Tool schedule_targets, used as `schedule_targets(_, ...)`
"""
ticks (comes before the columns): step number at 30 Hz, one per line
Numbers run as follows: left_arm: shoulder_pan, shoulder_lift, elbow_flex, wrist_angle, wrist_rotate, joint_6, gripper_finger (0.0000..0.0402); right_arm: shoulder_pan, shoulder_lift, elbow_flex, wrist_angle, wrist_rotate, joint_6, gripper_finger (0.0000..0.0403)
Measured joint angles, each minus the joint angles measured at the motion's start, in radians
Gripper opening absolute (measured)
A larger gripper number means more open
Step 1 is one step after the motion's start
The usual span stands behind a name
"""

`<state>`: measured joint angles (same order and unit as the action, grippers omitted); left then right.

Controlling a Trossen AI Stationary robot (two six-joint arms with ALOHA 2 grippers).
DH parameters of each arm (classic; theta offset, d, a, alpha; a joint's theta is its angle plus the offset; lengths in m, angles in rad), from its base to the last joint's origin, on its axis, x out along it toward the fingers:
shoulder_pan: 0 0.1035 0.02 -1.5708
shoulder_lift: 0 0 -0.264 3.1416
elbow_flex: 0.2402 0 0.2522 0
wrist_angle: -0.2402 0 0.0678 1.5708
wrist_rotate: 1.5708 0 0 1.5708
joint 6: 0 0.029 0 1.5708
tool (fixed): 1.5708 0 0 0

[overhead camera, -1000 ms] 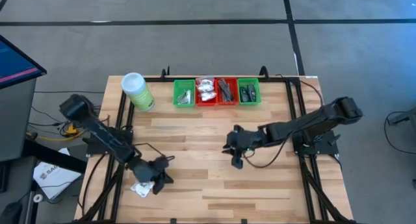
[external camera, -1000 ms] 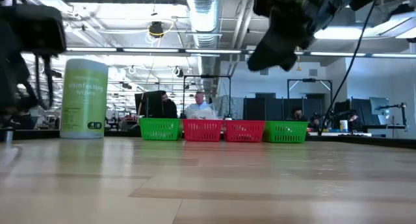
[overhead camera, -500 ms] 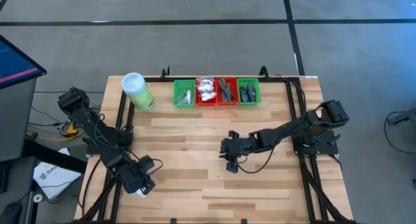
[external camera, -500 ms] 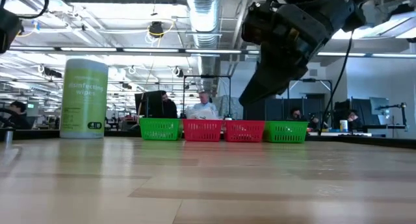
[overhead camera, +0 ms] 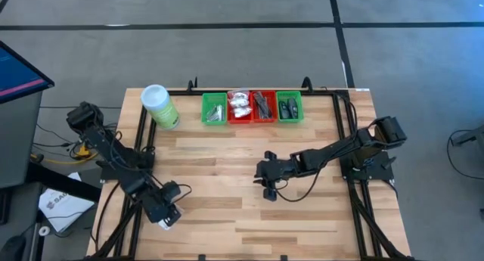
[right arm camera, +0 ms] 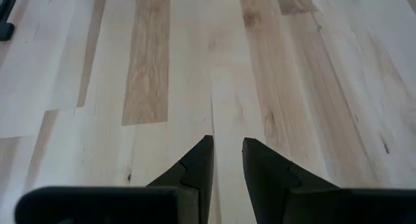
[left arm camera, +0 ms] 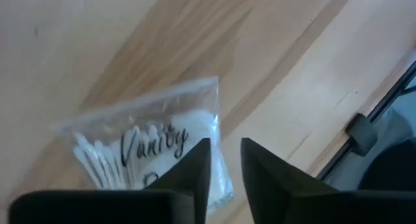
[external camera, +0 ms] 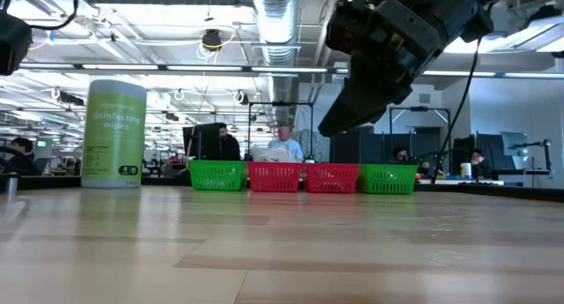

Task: Pick & Place Travel size toiletries
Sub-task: Put the white cotton pack into the left red bin

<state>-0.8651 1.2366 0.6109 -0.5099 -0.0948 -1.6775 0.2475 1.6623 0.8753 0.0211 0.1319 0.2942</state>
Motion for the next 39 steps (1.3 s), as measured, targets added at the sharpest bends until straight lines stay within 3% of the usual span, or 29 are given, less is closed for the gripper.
schedule_targets(6,0.049,0.0,0.0,-0.016,0.012,0.381,0.0099,0.0,0.0,0.0,0.039,0.0,-0.014,0.0075)
schedule_targets(13,0.087,0.0,0.0,-0.079,0.123,0.627,0.01,0.001,0.0,0.0,0.039,0.0,-0.009,0.0075)
schedule_targets(26,0.093,0.079,-0.003,-0.12,0.094,0.863,0.0155,0.001,0.0,0.0,0.04,-0.001,-0.006,0.0075)
schedule_targets(33,0.094,0.16,-0.002,-0.118,0.093,0.893,0.015,0.001,0.0,0.0,0.04,-0.001,-0.006,0.0075)
schedule_targets(39,0.094,0.157,-0.002,-0.118,0.091,0.893,0.0141,0.001,0.0,0.0,0.04,-0.001,-0.006,0.0075)
